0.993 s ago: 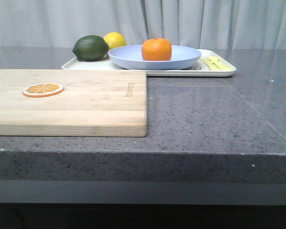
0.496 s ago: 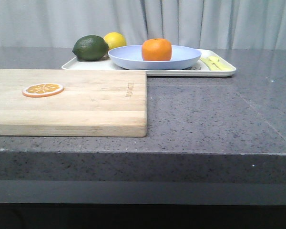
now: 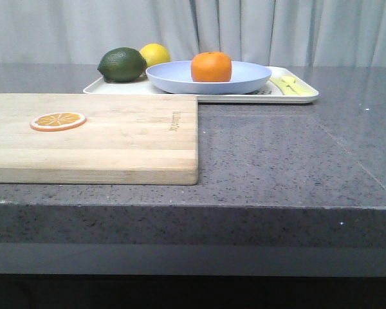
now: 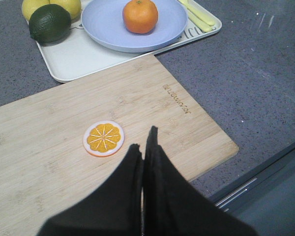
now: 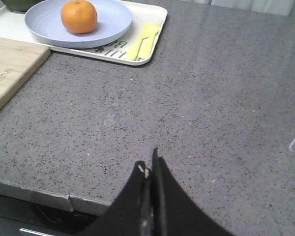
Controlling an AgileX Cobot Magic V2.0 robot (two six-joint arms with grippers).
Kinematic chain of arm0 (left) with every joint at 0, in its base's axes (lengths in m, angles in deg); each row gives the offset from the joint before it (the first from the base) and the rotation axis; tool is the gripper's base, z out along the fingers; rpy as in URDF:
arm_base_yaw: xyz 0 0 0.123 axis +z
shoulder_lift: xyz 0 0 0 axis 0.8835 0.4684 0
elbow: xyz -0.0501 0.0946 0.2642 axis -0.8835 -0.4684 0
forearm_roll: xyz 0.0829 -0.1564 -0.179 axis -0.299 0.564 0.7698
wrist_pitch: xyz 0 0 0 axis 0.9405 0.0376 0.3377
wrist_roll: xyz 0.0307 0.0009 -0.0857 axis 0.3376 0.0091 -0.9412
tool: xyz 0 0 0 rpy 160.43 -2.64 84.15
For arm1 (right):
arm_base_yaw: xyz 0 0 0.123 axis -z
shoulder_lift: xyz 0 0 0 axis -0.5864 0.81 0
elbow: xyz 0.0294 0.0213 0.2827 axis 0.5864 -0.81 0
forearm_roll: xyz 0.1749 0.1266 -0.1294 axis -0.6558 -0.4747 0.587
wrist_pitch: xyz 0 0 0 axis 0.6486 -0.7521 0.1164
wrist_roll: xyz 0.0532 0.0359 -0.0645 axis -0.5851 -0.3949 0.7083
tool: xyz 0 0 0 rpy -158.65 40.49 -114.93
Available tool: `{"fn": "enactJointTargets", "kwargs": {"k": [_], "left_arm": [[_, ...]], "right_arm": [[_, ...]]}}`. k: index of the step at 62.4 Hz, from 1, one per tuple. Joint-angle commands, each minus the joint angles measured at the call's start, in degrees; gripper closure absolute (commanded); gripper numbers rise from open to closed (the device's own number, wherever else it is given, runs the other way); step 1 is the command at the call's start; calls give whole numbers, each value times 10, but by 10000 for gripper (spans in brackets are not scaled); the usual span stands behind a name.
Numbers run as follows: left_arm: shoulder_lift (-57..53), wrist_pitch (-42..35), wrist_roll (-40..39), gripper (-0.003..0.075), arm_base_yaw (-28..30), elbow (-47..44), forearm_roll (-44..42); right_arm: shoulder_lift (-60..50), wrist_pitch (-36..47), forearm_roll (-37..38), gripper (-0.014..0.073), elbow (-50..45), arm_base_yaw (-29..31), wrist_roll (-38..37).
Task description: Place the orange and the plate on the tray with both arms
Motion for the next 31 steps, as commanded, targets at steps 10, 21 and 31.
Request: {"fn": "enactJointTargets", "kwargs": {"k": [10, 21, 31], "left_arm": [[-1, -43, -6, 740, 1, 15, 4], [-1, -44, -6, 740, 0, 13, 4], [-22, -45, -6, 740, 10, -7, 4]], "right_arm": [[6, 39, 6, 711, 14, 1, -1], [6, 39, 6, 711, 14, 1, -1], [6, 39, 6, 711, 14, 1, -1]]}}
